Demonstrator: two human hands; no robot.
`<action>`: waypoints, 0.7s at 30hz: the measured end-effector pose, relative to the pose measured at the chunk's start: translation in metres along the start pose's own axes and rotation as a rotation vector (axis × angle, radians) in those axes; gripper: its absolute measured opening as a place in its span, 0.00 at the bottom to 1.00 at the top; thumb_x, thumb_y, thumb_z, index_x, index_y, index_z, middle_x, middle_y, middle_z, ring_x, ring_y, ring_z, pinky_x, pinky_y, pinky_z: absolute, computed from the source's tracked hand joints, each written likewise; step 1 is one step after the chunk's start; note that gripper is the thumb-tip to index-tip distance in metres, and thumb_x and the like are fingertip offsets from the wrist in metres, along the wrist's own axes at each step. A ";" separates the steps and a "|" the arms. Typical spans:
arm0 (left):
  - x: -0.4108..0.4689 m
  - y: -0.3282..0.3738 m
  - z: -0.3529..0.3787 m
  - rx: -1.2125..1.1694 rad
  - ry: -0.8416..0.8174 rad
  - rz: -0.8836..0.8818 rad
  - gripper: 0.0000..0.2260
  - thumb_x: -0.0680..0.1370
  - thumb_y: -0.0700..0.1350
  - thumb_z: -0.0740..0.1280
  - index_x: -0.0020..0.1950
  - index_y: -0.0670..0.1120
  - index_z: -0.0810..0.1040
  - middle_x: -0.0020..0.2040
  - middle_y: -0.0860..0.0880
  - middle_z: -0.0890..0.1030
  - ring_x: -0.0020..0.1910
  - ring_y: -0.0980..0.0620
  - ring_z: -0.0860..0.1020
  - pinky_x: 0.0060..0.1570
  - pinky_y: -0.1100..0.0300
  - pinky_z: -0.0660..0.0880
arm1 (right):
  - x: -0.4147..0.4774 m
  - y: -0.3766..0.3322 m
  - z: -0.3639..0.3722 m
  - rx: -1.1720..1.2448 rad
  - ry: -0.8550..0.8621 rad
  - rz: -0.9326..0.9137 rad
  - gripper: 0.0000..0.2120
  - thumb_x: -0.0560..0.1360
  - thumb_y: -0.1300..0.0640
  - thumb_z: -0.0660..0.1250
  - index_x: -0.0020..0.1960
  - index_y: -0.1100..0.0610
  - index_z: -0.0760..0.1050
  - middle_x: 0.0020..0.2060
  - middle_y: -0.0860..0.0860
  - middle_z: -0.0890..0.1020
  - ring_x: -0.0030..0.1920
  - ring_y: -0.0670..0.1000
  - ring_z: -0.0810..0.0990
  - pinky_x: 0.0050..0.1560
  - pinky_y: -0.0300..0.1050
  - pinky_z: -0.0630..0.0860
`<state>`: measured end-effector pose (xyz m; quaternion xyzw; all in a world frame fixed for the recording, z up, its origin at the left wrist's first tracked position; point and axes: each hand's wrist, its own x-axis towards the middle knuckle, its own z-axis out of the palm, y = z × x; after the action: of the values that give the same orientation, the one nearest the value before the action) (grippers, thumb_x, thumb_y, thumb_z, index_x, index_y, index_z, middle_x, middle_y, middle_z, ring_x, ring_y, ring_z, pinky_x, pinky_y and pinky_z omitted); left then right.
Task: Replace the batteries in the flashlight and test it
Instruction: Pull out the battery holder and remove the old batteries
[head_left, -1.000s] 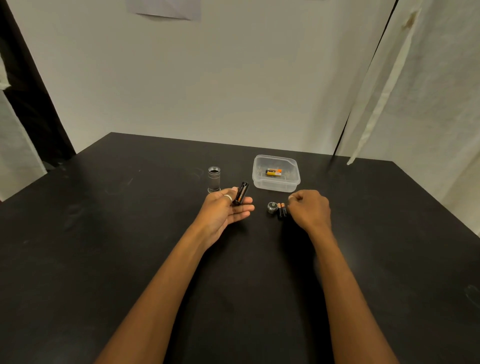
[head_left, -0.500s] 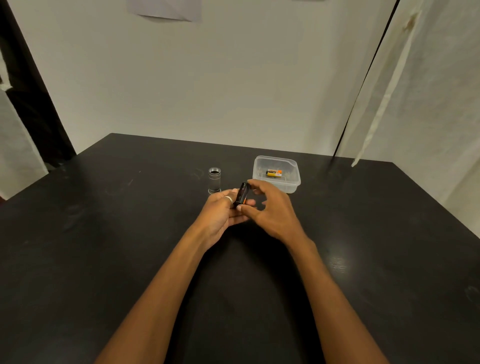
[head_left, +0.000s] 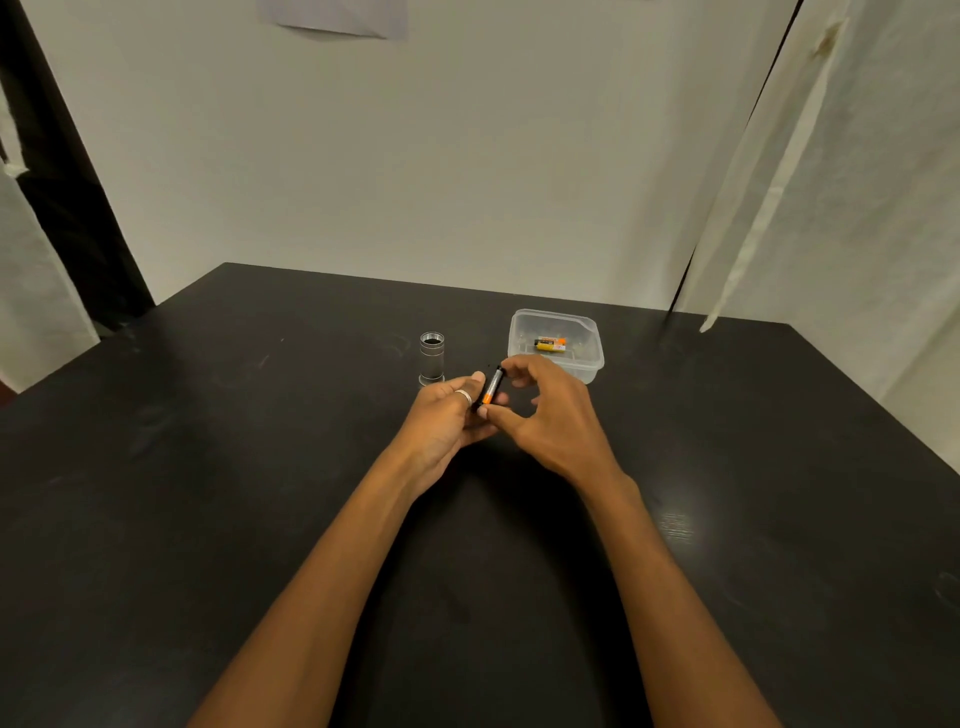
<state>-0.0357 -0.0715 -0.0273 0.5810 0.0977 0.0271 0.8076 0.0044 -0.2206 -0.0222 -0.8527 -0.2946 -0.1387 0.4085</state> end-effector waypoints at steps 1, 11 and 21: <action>0.000 0.000 0.000 0.002 -0.001 0.001 0.13 0.86 0.46 0.60 0.54 0.41 0.82 0.46 0.43 0.84 0.43 0.53 0.82 0.42 0.61 0.81 | 0.000 0.000 0.000 -0.002 -0.001 0.000 0.24 0.71 0.51 0.79 0.64 0.53 0.76 0.58 0.46 0.81 0.57 0.44 0.79 0.55 0.40 0.76; 0.000 0.000 0.000 0.009 -0.024 0.013 0.13 0.86 0.45 0.60 0.55 0.40 0.82 0.46 0.44 0.85 0.46 0.52 0.84 0.51 0.56 0.83 | 0.000 0.002 0.001 -0.030 -0.015 -0.008 0.21 0.71 0.50 0.79 0.60 0.52 0.77 0.55 0.44 0.80 0.56 0.43 0.79 0.54 0.40 0.77; 0.006 -0.006 -0.003 0.056 -0.024 0.033 0.16 0.85 0.46 0.62 0.56 0.33 0.81 0.46 0.42 0.83 0.51 0.50 0.84 0.56 0.52 0.82 | -0.002 0.002 -0.001 -0.163 -0.004 -0.053 0.18 0.73 0.46 0.73 0.60 0.51 0.77 0.52 0.45 0.82 0.54 0.44 0.80 0.54 0.51 0.82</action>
<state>-0.0306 -0.0694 -0.0346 0.6052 0.0789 0.0306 0.7916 0.0040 -0.2229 -0.0234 -0.8753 -0.3054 -0.1713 0.3335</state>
